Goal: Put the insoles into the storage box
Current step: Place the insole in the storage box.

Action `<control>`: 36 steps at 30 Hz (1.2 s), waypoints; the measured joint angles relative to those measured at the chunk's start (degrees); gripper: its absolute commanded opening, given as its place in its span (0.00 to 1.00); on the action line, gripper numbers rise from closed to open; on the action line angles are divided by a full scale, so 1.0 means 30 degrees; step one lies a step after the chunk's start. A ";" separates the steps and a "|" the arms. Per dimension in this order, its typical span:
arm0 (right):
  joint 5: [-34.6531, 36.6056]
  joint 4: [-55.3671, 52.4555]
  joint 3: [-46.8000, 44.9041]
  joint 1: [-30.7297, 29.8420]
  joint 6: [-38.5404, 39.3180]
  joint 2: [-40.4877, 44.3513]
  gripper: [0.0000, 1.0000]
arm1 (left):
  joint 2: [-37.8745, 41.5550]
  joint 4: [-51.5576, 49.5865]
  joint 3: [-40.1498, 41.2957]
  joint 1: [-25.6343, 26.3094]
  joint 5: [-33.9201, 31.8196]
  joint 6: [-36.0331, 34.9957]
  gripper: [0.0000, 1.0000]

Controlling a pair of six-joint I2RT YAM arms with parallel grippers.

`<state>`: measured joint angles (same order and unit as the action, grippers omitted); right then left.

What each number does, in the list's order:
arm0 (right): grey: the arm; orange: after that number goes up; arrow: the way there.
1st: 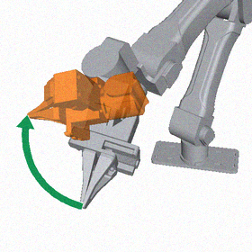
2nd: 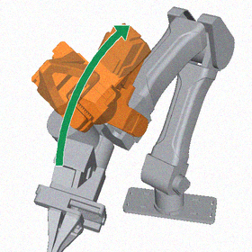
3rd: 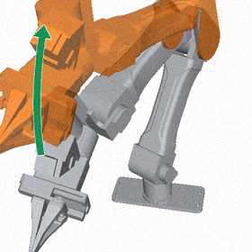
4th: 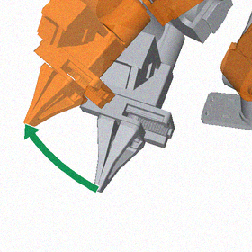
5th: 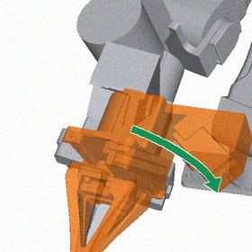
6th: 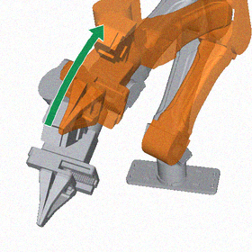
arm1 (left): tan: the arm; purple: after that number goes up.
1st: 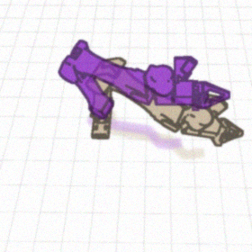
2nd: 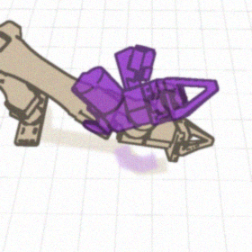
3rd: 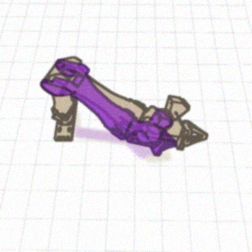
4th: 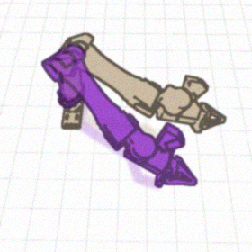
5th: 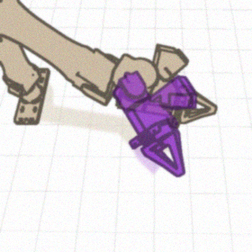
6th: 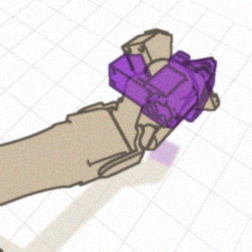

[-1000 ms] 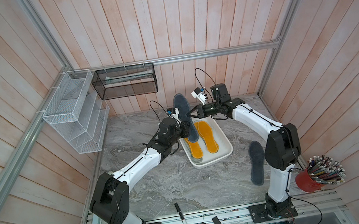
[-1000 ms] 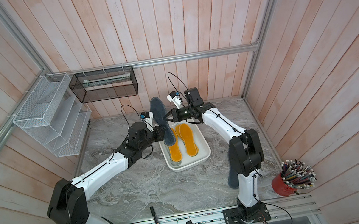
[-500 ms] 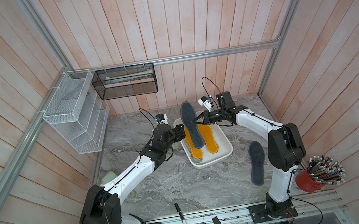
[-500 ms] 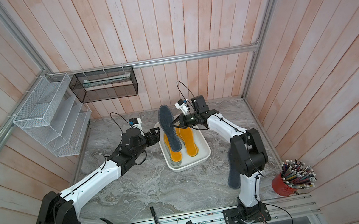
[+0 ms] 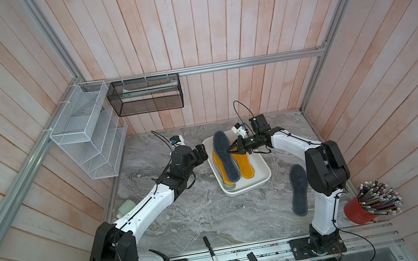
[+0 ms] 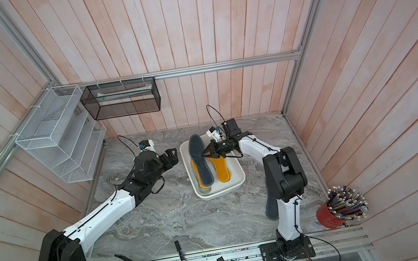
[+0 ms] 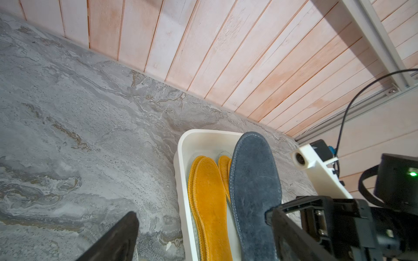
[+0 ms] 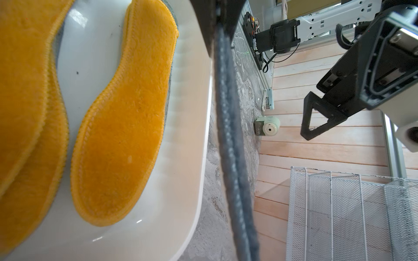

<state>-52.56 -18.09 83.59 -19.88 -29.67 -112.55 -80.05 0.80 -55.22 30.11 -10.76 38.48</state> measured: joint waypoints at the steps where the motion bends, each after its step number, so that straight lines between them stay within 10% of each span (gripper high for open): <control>1: 0.0007 -0.0007 0.0000 0.0000 -0.0087 -0.0204 0.00 | -0.0007 0.0000 0.0000 0.0000 0.0000 0.0044 0.95; 36: 0.1035 -0.0816 0.2521 -0.0328 -0.1100 -0.4437 0.00 | -0.0211 -0.0488 -0.0015 -0.0452 0.0000 0.0044 0.99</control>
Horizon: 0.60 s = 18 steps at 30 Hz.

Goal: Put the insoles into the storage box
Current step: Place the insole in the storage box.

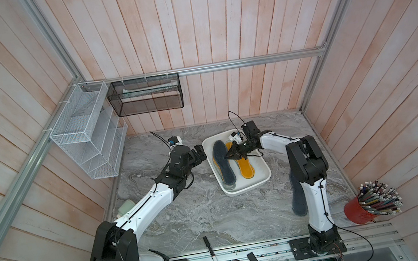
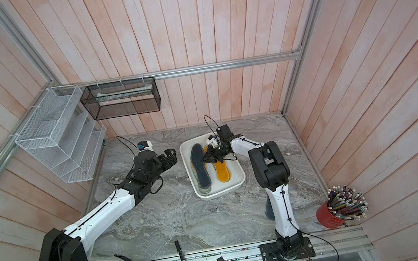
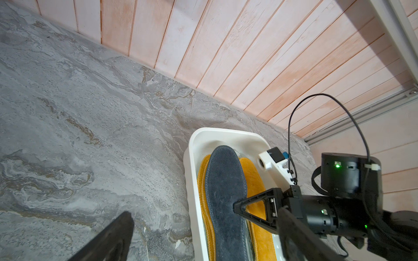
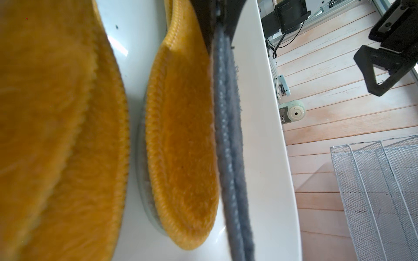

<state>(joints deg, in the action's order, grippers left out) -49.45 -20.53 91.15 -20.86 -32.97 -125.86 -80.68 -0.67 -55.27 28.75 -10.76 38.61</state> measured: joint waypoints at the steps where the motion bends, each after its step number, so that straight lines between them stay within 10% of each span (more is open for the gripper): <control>1: 0.0029 -0.0029 0.0000 0.0000 0.0022 -0.0007 0.00 | -0.0022 0.0000 0.0000 0.0000 0.0000 0.0000 0.99; 18: 0.0736 -0.1064 0.0729 -0.0080 0.1224 -0.0583 0.04 | -0.0466 0.0000 0.0000 0.0000 0.0007 0.0007 0.99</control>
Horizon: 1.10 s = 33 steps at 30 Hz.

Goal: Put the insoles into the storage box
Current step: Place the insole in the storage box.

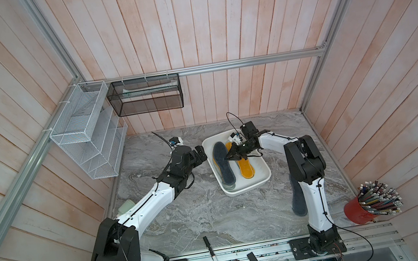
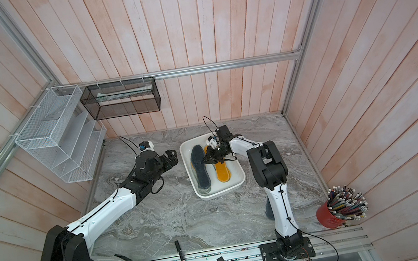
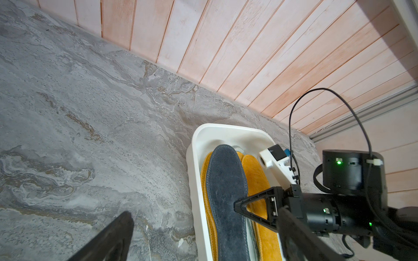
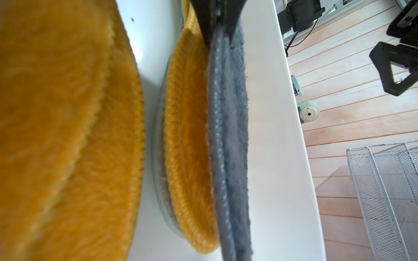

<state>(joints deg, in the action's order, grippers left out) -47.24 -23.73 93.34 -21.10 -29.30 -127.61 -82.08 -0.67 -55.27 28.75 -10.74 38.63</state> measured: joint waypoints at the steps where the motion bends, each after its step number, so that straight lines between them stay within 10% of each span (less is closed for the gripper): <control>1: 0.0102 -0.0138 0.0087 -0.0007 0.0109 -0.0015 0.06 | -0.0015 0.0000 0.0000 0.0000 0.0000 0.0000 0.99; 11: 0.0933 -0.1413 0.0969 -0.0044 0.0940 -0.0036 0.35 | -0.0160 -0.0007 -0.0189 -0.0080 0.0073 -0.0007 0.99; 33: 0.4925 -0.6798 0.3300 -0.0066 0.3730 0.0182 0.54 | -0.1180 -0.0080 -0.1137 -0.0087 0.0663 -0.0007 1.00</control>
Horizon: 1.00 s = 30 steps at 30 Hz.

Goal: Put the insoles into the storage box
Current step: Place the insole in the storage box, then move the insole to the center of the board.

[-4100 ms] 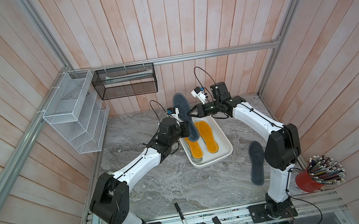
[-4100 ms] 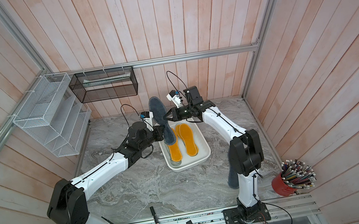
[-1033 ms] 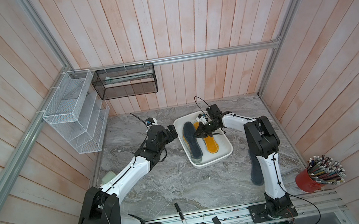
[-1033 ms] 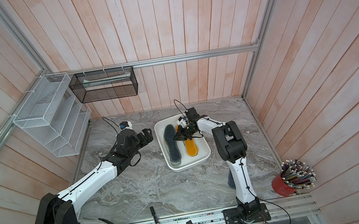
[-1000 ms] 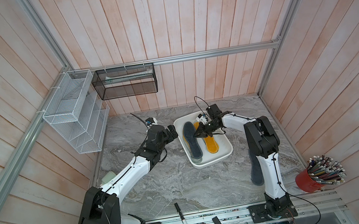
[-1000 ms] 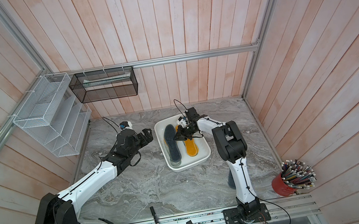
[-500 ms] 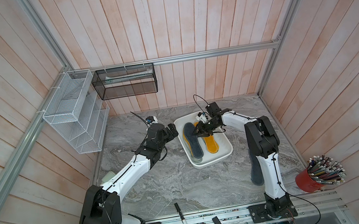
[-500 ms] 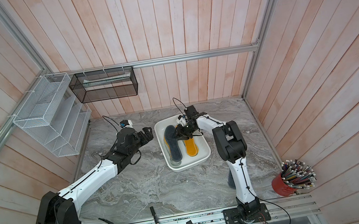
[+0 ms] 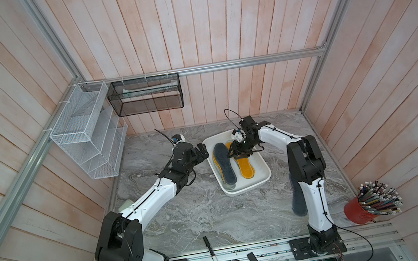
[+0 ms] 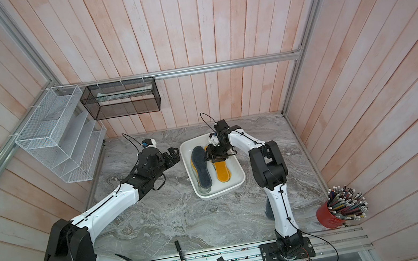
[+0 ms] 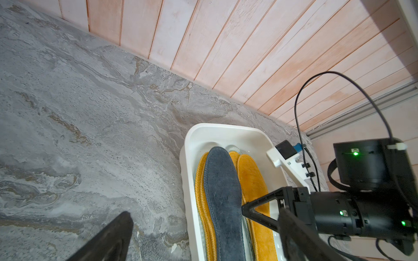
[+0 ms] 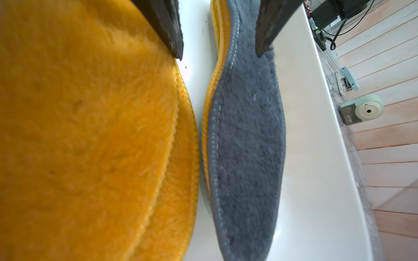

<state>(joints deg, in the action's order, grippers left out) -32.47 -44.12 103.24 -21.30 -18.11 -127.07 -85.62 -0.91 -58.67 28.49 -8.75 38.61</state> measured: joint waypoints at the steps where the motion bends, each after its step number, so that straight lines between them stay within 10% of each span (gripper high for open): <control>1: 0.0204 -0.0284 0.0007 0.0007 0.0255 0.0168 0.54 | -0.0095 0.0007 -0.0087 0.0000 0.0022 0.0007 1.00; 11: 0.1894 -0.0561 -0.0539 0.1107 0.1450 0.6120 0.59 | -0.1202 0.0102 -0.0845 -0.0386 0.0794 0.0087 1.00; 19: 0.3257 0.1078 -0.7227 0.6972 -0.1763 1.2036 0.67 | -0.1785 0.0087 -0.1807 -0.0612 0.1362 0.0029 1.00; 30: 0.6725 -0.2091 -1.2123 1.0295 -0.2820 1.2611 0.78 | -0.1909 0.0153 -0.1894 -0.0874 0.2062 0.0015 1.00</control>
<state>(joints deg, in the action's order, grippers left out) -12.29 -50.39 66.87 9.58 -26.57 -89.23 -91.35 -0.45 -64.36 25.87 -2.57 38.65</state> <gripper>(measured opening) 0.776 0.999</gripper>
